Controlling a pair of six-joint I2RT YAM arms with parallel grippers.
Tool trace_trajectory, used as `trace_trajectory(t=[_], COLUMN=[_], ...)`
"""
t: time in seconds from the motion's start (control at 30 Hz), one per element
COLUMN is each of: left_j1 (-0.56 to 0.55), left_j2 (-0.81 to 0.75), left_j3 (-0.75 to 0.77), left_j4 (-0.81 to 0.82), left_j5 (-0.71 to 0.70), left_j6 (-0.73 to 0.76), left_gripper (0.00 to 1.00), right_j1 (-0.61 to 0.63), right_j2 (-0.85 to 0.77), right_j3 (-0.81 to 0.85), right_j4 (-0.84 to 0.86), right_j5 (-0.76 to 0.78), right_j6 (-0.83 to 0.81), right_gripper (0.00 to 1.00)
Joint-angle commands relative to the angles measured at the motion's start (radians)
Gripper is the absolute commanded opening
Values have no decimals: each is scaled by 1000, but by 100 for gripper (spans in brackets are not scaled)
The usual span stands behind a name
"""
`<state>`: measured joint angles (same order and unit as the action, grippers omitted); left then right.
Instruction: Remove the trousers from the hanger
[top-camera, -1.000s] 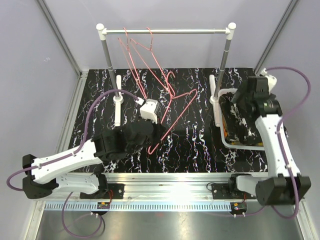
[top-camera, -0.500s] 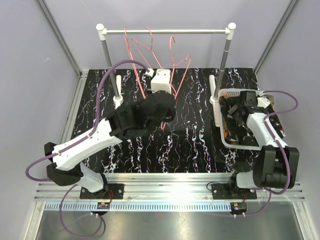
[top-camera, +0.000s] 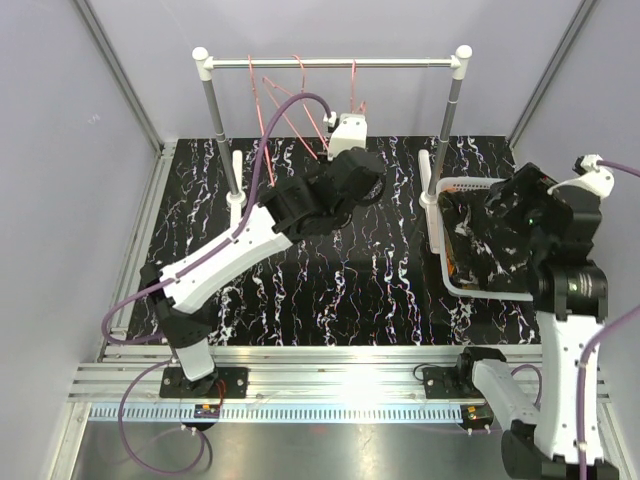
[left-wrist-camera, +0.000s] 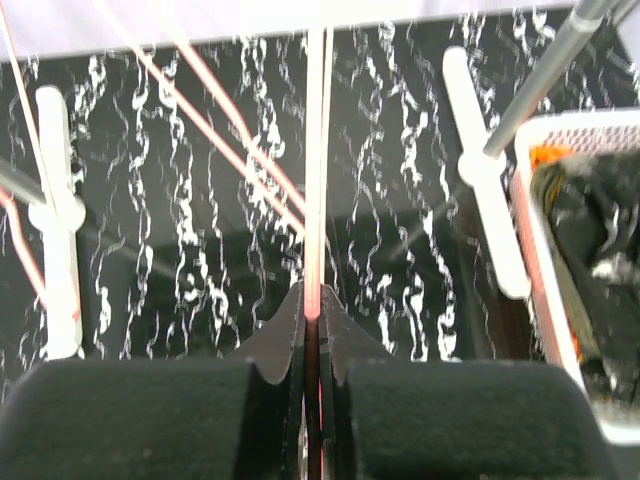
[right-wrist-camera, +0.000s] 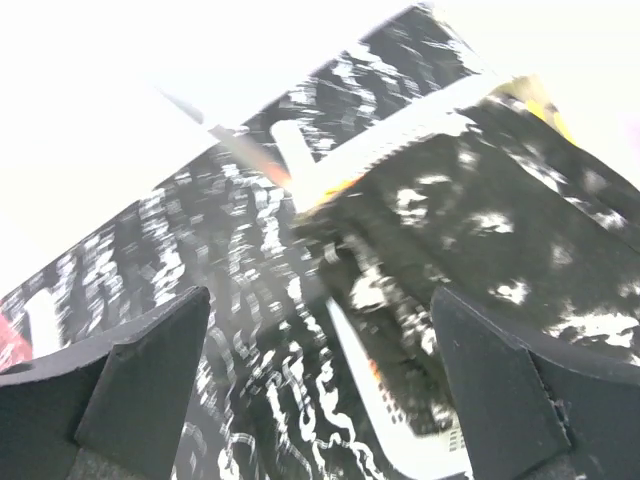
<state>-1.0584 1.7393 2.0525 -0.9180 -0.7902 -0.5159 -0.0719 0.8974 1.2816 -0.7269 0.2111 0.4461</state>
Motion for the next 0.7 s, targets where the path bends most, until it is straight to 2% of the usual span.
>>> trace_trajectory(t=[0.0, 0.13, 0.27, 0.37, 0.67], left_j1=[32, 90, 126, 144, 166], left_j2=[47, 153, 200, 249, 296], left_j3=[95, 251, 271, 301, 215], left_j4=[110, 76, 162, 146, 173], left_j5=[-18, -1, -3, 11, 137], left_j6=[83, 103, 157, 148, 136], left_gripper=[0, 0, 0, 0, 0], right_j1=[1, 3, 3, 1, 3], right_j2=[-52, -155, -212, -218, -273], right_j3=[5, -79, -119, -125, -94], right_j4=[-114, -77, -57, -71, -78], right_j5=[-183, -317, -394, -414, -506], right_j6=[-102, -87, -83, -92, -69], right_gripper=[100, 99, 99, 99, 99])
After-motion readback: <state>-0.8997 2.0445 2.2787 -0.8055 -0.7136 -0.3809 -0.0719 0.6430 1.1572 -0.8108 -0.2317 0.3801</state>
